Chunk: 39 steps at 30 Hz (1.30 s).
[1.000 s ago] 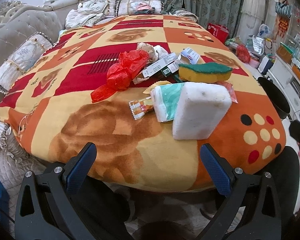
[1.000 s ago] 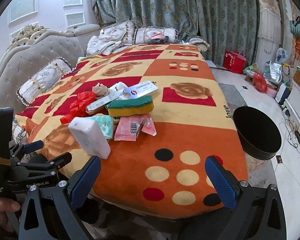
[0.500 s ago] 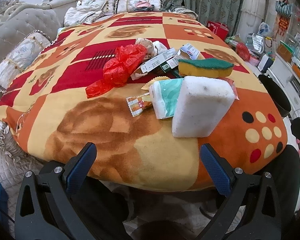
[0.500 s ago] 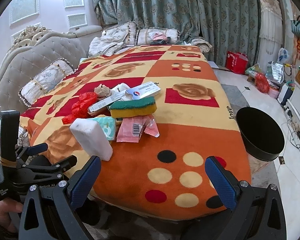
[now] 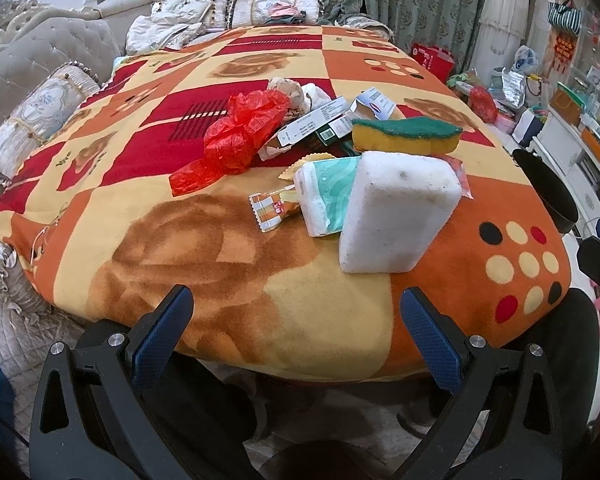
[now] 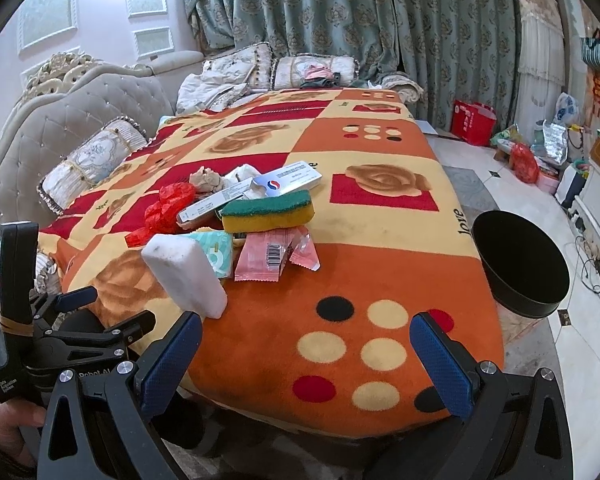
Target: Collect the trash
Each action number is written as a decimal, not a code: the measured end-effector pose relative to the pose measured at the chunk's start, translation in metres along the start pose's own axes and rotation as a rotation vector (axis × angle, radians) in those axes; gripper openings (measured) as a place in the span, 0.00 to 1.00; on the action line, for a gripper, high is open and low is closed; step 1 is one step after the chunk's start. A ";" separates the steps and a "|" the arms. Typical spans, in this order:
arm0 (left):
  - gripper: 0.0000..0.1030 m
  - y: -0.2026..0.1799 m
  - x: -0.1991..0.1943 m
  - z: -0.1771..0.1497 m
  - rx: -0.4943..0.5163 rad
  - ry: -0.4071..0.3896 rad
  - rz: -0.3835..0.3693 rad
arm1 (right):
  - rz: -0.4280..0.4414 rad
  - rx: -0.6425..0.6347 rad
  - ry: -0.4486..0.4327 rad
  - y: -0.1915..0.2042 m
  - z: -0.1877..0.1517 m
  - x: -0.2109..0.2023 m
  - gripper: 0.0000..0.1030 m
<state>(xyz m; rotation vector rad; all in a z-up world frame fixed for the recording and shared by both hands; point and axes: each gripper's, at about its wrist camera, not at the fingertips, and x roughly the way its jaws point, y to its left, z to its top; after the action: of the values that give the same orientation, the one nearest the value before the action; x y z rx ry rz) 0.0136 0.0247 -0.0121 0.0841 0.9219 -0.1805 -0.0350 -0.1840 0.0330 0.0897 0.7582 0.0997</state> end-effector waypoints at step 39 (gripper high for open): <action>1.00 0.004 -0.013 -0.006 0.004 -0.030 -0.022 | -0.011 -0.039 0.004 0.018 0.010 0.006 1.00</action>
<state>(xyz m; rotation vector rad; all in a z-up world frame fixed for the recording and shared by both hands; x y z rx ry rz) 0.0022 0.0307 -0.0050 0.0746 0.8931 -0.2028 -0.0251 -0.1655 0.0384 0.0483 0.7605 0.1038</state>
